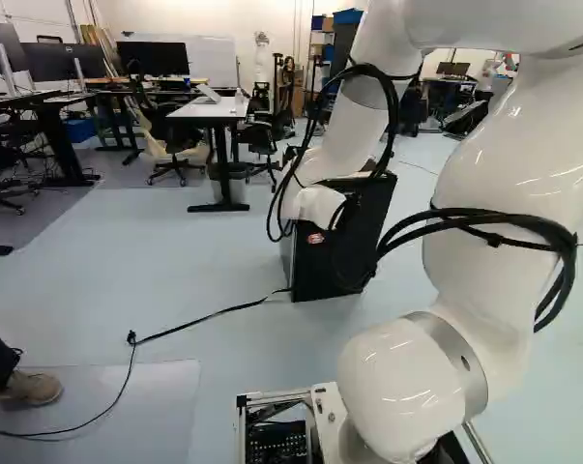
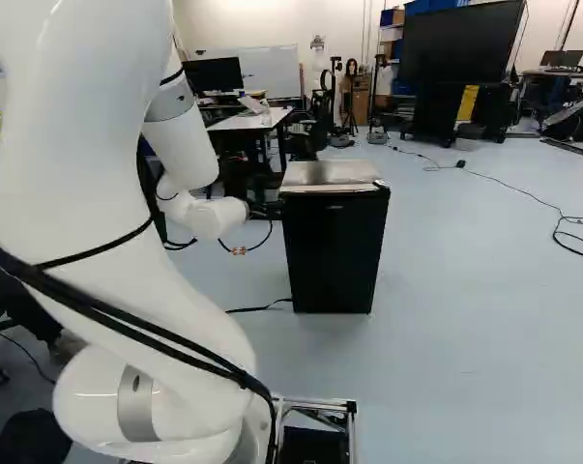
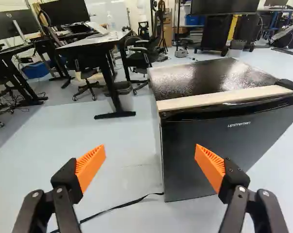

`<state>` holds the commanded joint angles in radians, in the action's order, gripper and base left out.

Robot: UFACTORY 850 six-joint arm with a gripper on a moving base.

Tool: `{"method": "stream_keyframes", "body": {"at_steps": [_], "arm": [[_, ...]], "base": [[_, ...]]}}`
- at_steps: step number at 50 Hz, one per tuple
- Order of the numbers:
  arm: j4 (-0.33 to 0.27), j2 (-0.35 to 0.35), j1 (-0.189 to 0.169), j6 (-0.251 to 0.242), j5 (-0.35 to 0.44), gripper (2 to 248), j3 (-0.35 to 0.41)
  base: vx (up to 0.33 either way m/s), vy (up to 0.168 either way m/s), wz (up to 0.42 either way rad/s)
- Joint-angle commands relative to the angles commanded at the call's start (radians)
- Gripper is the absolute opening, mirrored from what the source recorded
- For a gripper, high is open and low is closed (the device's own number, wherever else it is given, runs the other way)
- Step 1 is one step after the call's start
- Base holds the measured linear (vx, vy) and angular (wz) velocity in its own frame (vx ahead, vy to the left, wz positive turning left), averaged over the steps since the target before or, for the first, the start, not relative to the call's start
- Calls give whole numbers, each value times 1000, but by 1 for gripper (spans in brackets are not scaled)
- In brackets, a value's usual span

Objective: Open the fridge door

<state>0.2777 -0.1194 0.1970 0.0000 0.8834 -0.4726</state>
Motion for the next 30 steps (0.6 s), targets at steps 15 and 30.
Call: {"method": "stream_keyframes", "body": {"at_steps": [15,30], "arm": [[94,-43,44,0,15,247,-47],[200,-88,86,0,27,247,-99]], "base": [[0,0,0],[0,0,0]]}}
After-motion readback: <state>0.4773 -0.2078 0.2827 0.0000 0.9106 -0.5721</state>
